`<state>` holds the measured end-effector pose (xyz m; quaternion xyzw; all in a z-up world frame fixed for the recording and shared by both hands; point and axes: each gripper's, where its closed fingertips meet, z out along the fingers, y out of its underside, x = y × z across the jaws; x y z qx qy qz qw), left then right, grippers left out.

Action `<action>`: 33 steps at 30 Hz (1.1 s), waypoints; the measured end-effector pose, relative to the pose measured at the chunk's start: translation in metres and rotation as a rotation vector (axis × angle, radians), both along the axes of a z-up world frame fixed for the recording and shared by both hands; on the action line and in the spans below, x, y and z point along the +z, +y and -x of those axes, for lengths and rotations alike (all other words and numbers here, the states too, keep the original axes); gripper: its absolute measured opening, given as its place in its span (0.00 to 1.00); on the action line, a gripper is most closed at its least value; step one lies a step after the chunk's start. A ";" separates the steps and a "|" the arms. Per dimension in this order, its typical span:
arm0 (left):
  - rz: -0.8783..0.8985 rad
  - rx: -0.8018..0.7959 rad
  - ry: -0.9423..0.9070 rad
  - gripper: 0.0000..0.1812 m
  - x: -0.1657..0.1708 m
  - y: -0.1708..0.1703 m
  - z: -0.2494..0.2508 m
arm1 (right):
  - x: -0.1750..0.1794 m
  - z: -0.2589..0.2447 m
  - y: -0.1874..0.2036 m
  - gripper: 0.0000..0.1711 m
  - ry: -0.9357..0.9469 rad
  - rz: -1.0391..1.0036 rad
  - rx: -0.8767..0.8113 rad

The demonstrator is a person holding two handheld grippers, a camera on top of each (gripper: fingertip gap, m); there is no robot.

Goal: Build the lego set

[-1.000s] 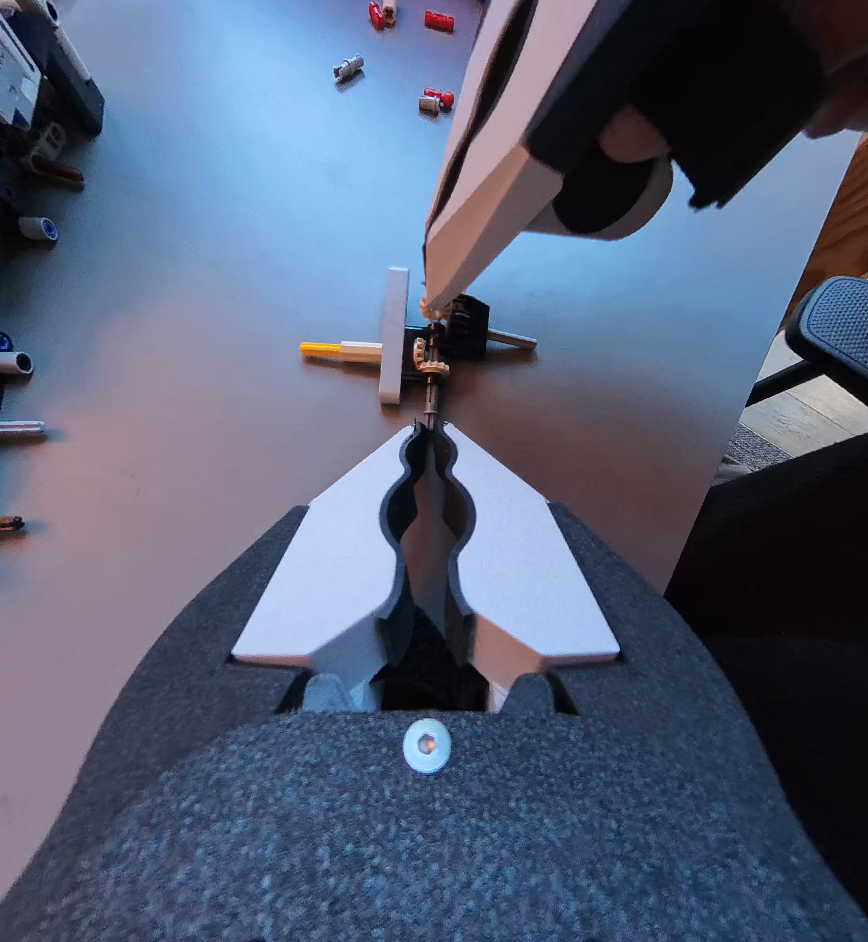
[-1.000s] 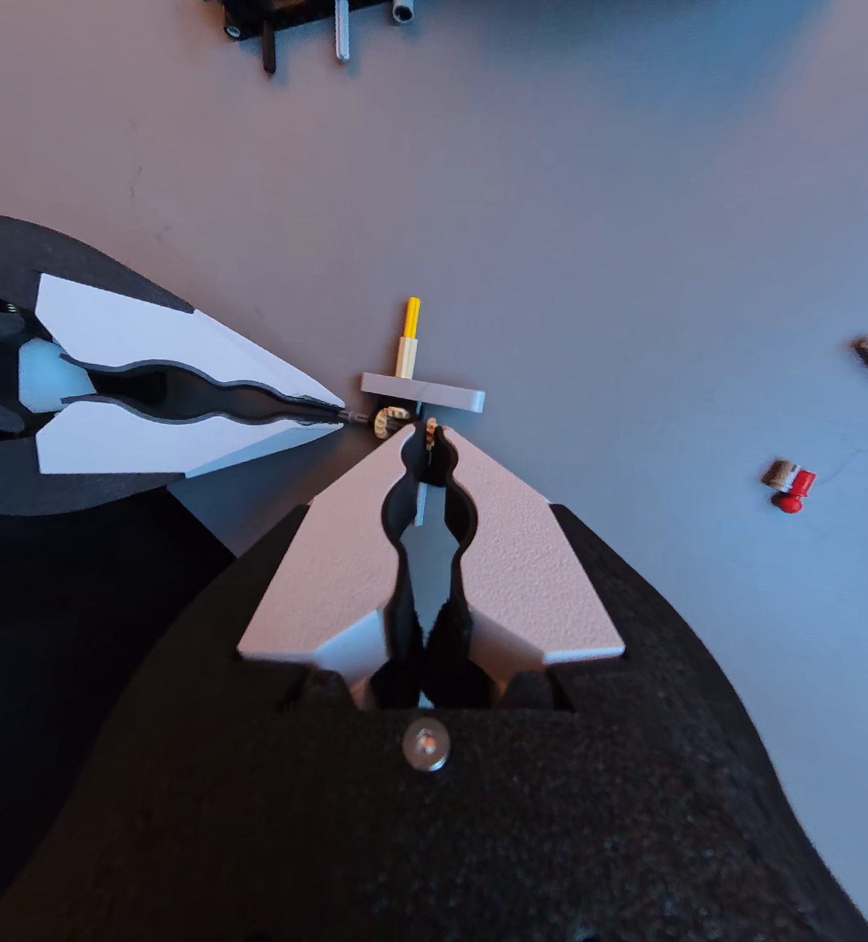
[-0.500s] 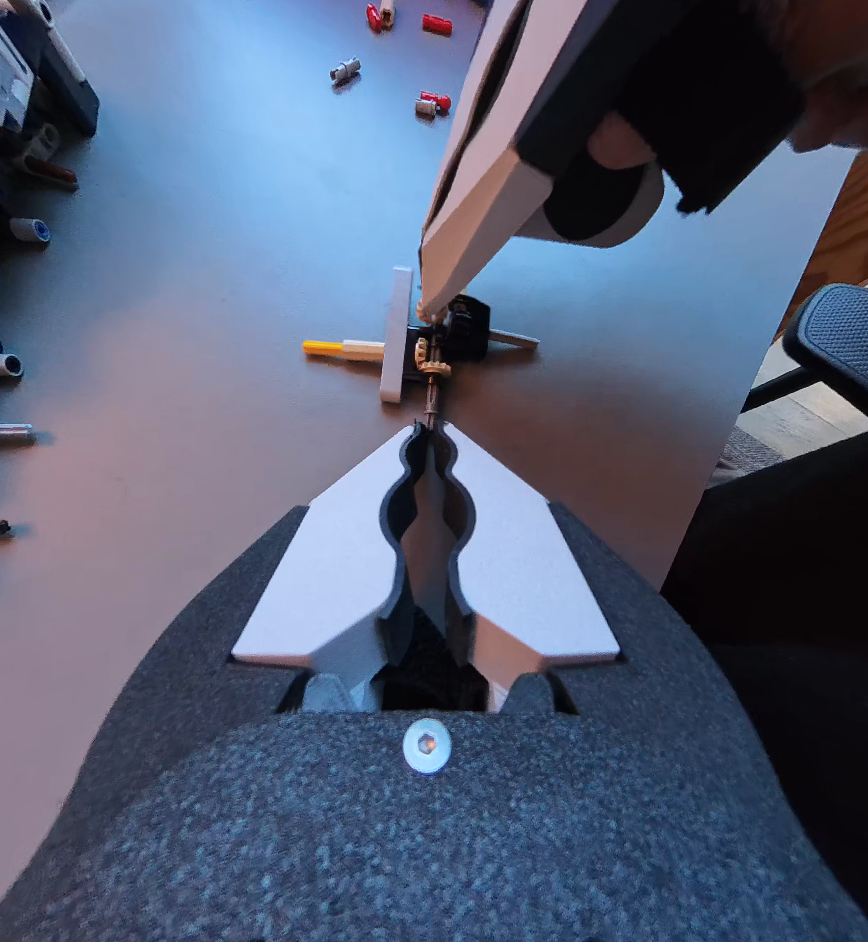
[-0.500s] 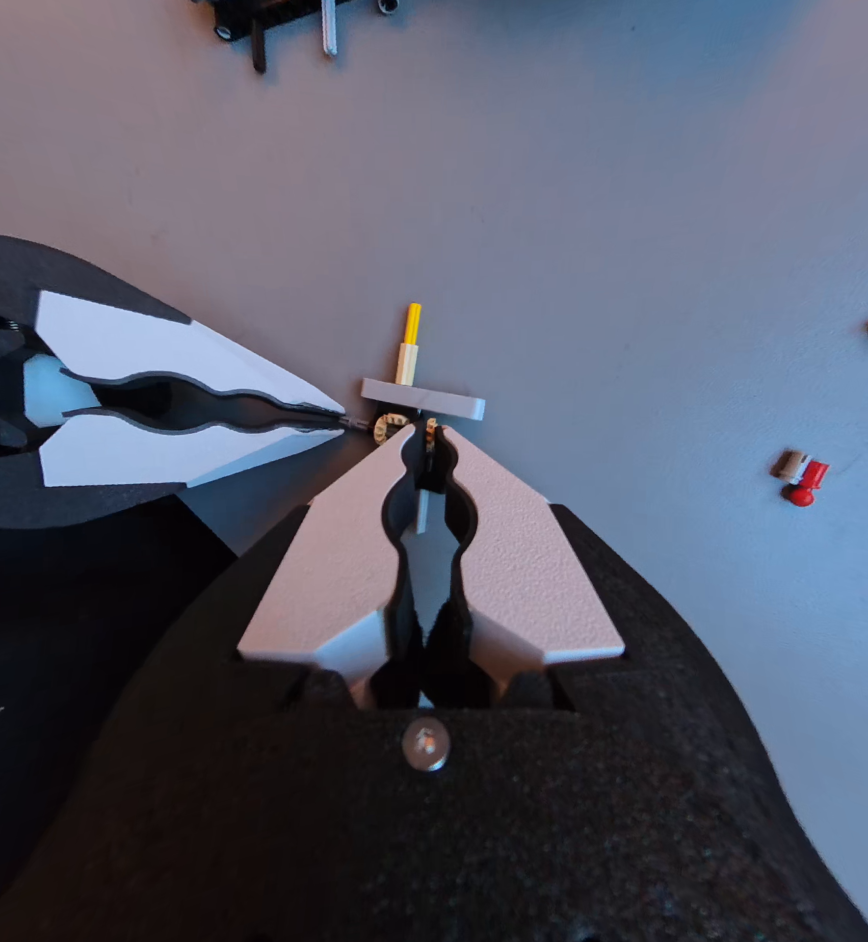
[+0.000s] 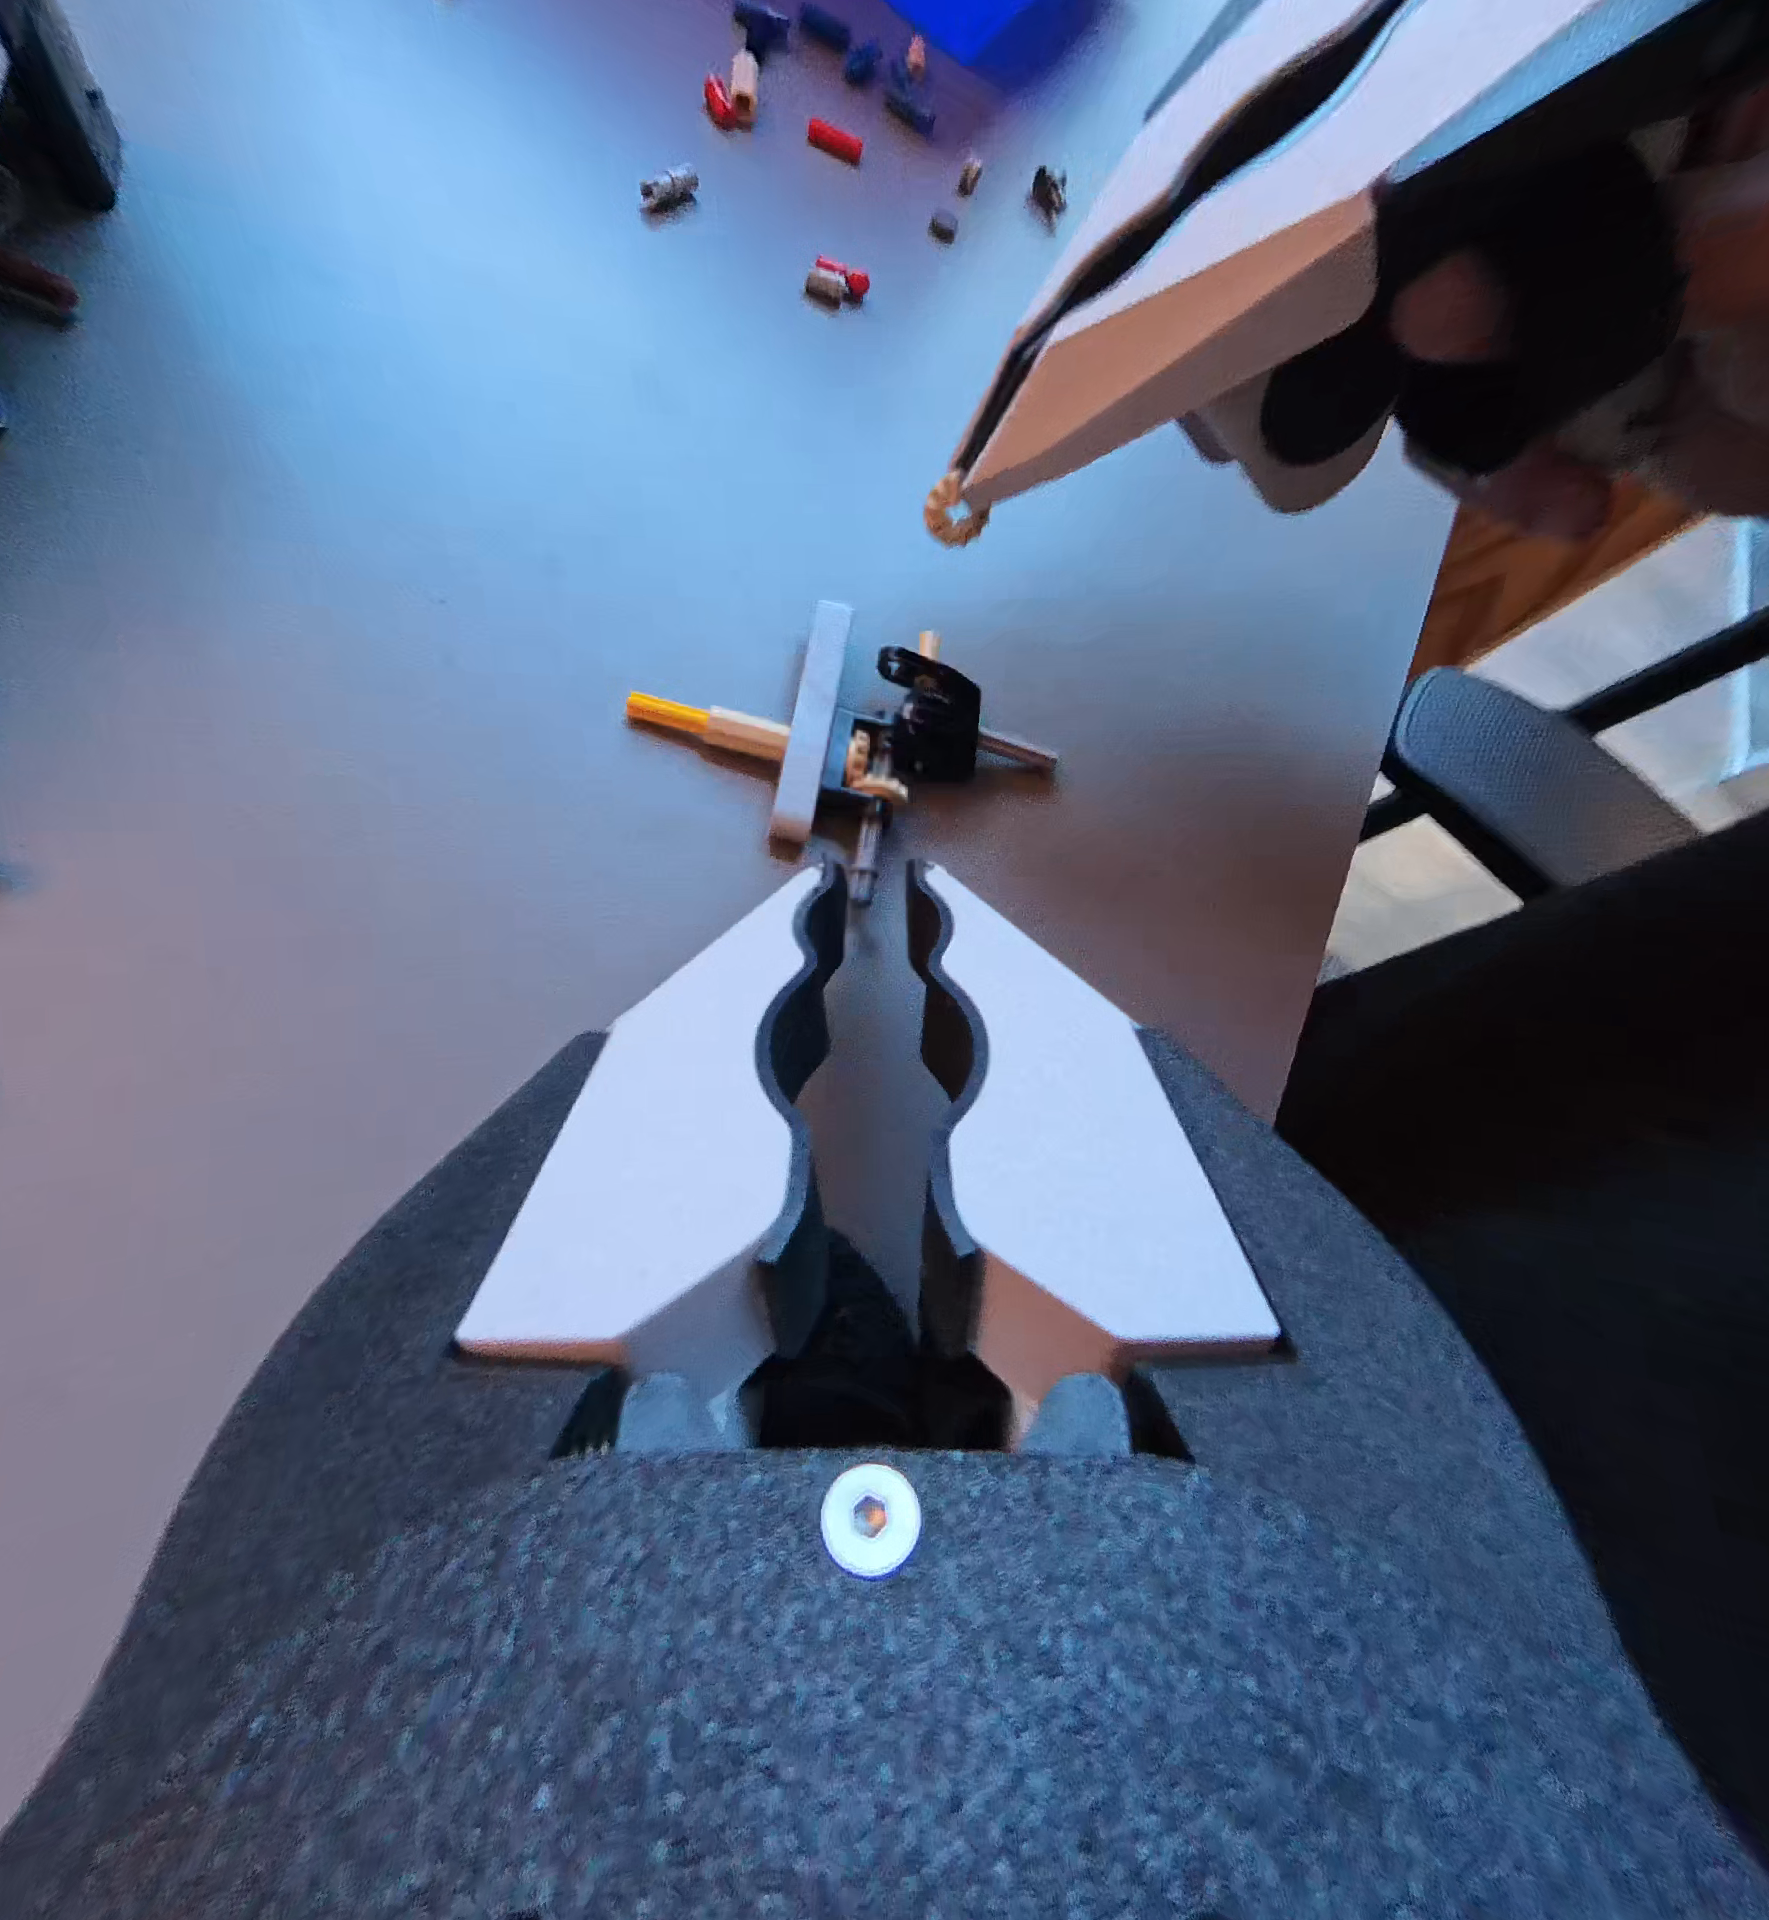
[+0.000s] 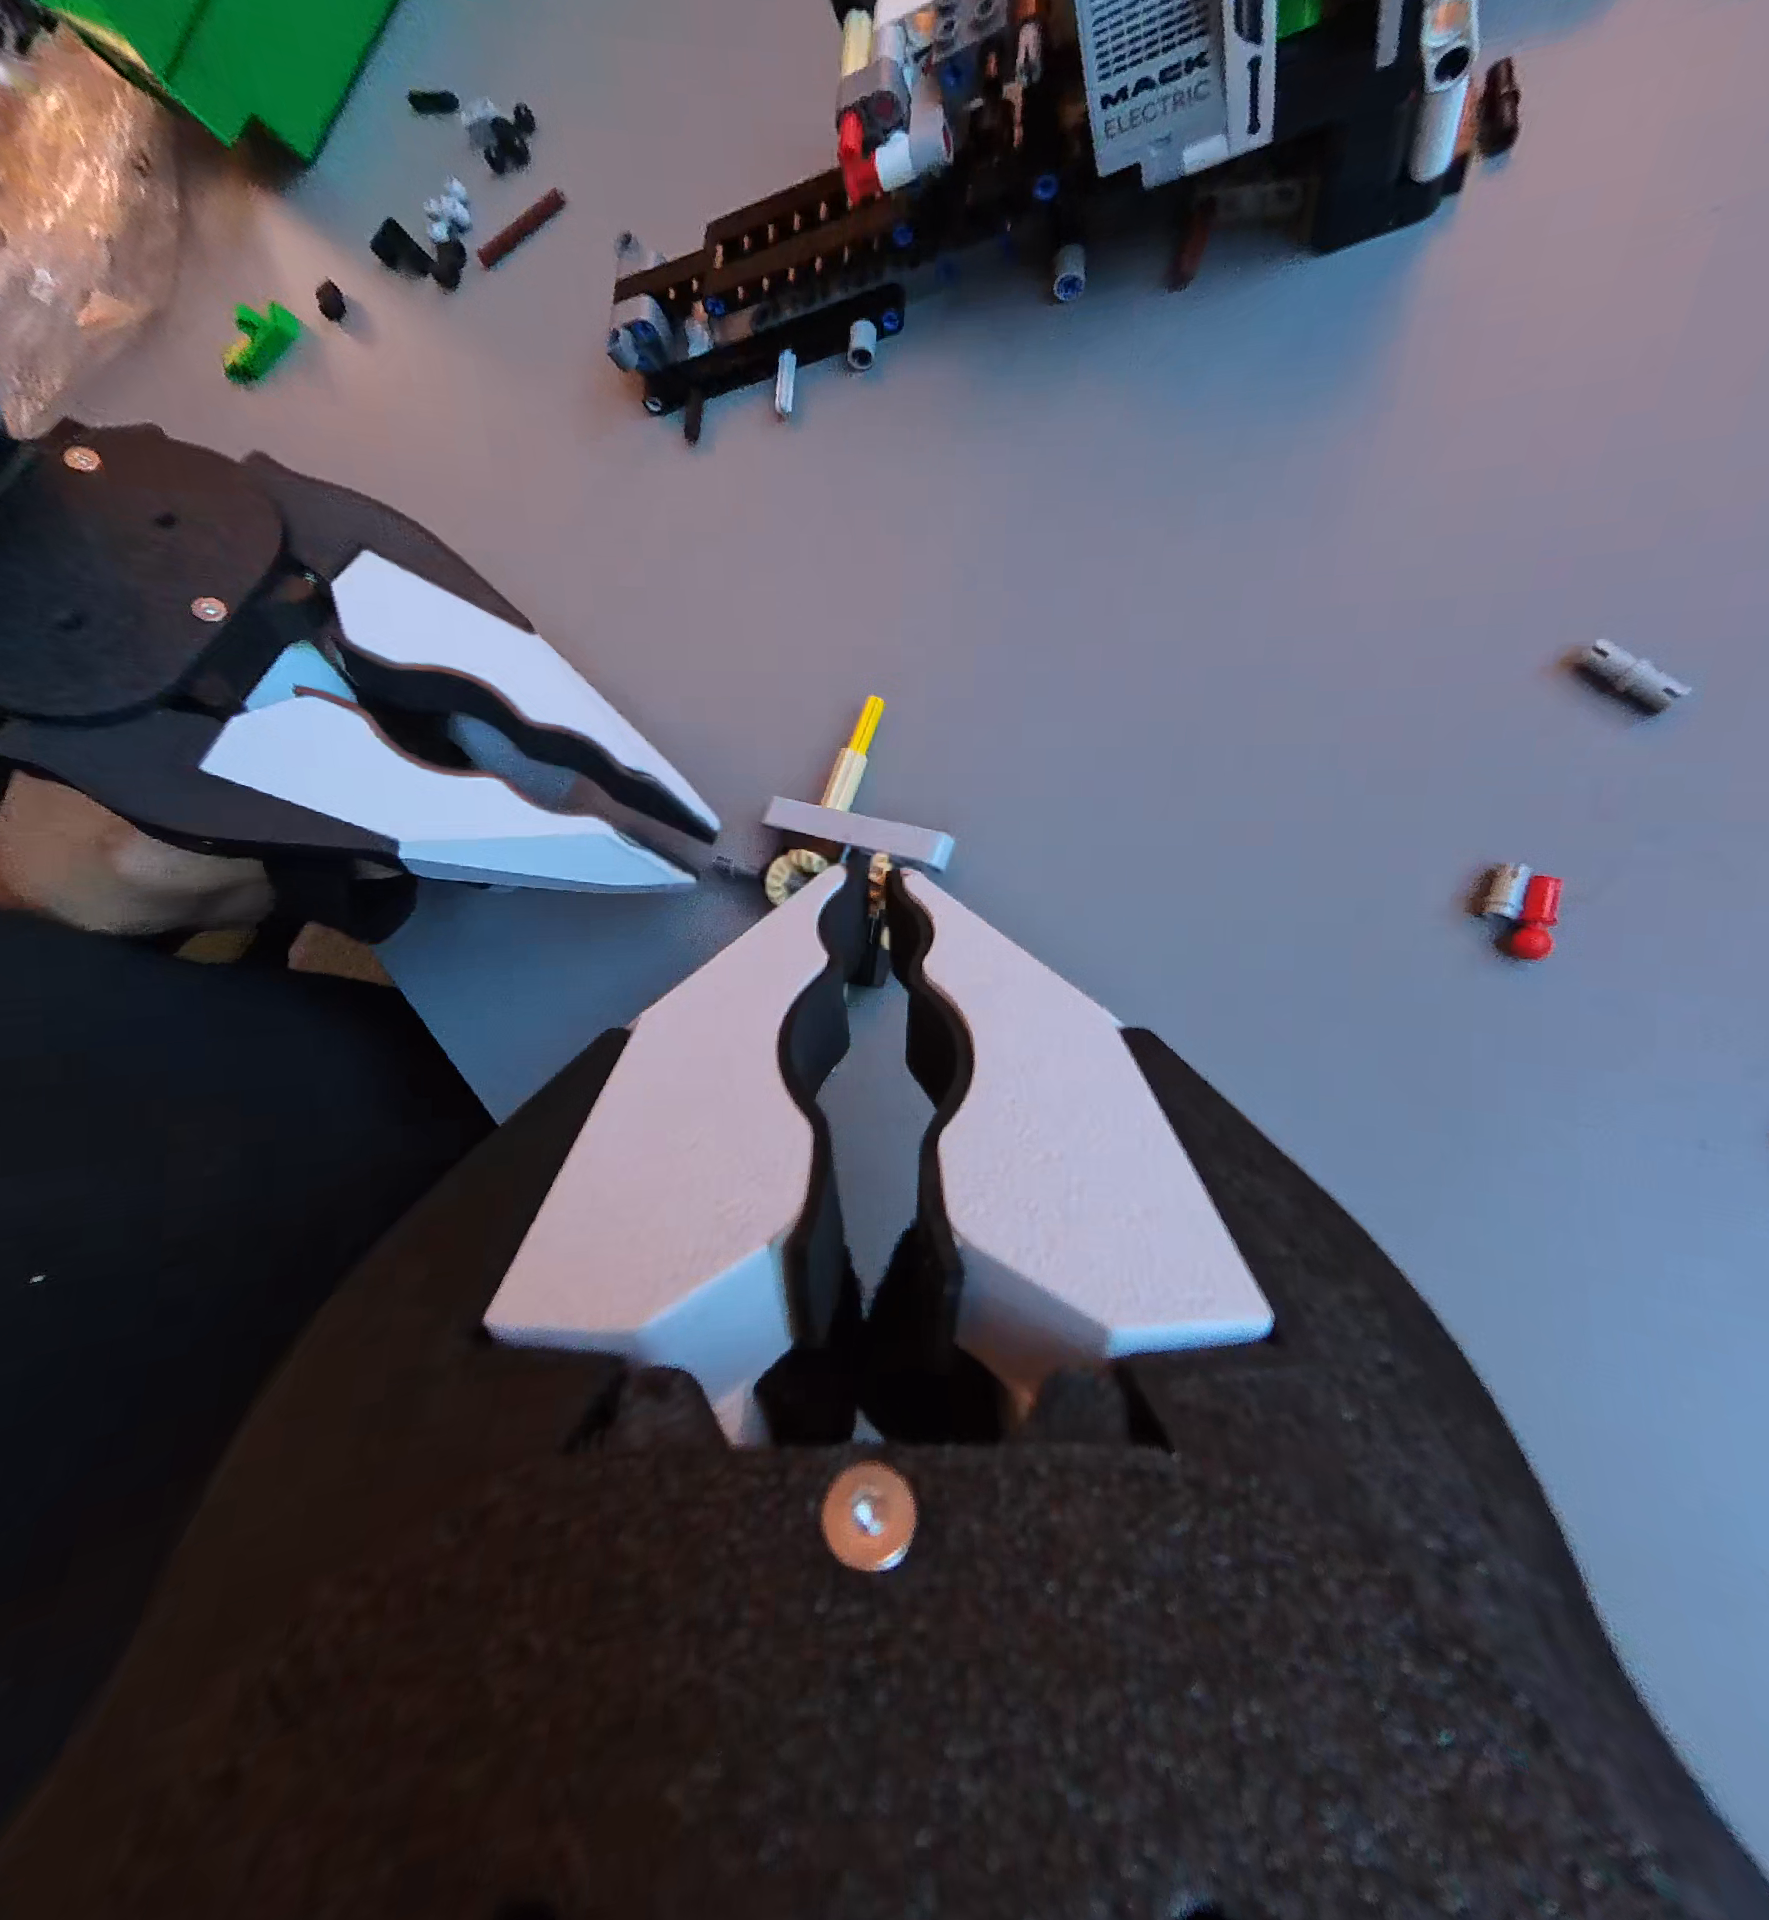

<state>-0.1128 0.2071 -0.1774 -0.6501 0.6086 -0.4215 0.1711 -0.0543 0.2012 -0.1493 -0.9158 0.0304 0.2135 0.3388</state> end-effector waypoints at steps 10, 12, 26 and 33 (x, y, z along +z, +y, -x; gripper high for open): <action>-0.217 -0.170 0.070 0.06 -0.012 -0.002 -0.002 | -0.003 -0.003 -0.016 0.01 0.057 -0.065 -0.043; -0.252 -0.197 0.072 0.05 -0.012 -0.002 -0.006 | -0.003 -0.001 -0.016 0.01 0.069 -0.072 -0.035; 0.075 -0.095 -0.261 0.01 0.054 -0.003 -0.034 | 0.040 -0.009 0.004 0.01 -0.074 -0.351 -0.126; 0.013 -0.041 -0.337 0.01 0.071 0.002 -0.041 | 0.062 -0.012 0.003 0.01 -0.169 -0.428 -0.169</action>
